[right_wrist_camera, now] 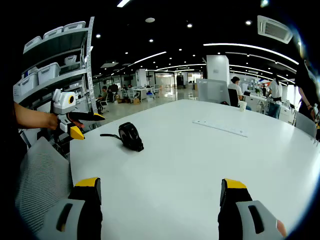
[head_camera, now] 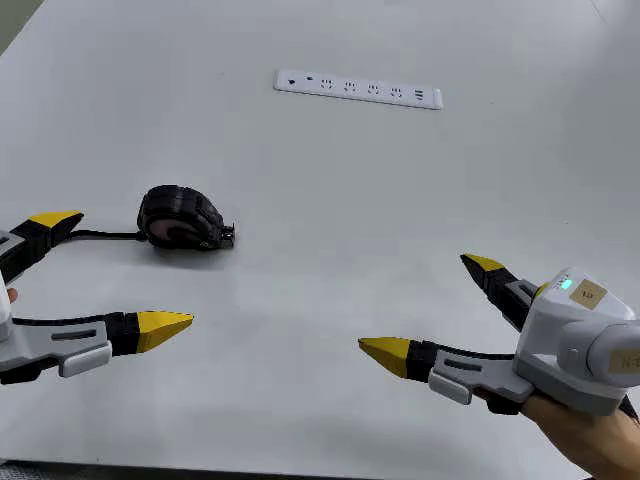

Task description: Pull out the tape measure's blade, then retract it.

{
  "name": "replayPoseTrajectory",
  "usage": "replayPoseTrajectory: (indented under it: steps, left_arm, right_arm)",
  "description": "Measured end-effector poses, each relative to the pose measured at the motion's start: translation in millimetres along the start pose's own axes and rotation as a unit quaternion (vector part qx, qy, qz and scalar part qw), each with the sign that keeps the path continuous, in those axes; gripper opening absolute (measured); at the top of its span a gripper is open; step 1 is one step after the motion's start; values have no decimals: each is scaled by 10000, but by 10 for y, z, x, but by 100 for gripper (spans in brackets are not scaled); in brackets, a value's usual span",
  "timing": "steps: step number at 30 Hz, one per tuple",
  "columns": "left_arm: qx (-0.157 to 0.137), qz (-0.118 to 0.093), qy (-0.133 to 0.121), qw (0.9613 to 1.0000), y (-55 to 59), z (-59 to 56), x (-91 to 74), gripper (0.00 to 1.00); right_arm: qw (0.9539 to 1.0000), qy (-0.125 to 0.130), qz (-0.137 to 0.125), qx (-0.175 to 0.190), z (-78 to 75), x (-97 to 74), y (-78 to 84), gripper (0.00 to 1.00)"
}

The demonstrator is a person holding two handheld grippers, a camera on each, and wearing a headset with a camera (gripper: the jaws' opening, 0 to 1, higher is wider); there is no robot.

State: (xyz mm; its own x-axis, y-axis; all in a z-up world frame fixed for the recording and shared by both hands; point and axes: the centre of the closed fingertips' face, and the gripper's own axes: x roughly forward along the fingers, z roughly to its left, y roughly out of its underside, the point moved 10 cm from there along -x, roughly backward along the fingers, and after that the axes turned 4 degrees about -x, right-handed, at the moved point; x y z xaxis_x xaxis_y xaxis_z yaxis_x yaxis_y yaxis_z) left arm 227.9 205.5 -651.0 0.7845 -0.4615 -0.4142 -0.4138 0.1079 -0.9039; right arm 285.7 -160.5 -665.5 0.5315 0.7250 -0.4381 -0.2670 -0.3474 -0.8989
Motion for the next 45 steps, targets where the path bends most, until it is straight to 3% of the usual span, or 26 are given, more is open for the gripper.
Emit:
replayPoseTrajectory:
  steps: [6,30,45]
  left_arm:
    - [7,7,13,10000,4,6,0,99]
    - [87,45,97,9999,-19,18,41,99]
    - [124,137,179,9997,-20,81,102,99]
  right_arm:
    - [10000,-68,35,16,-5,2,-3,99]
    - [9999,51,60,-85,-55,-8,-16,99]
    - [9999,20,54,-147,-118,25,-31,99]
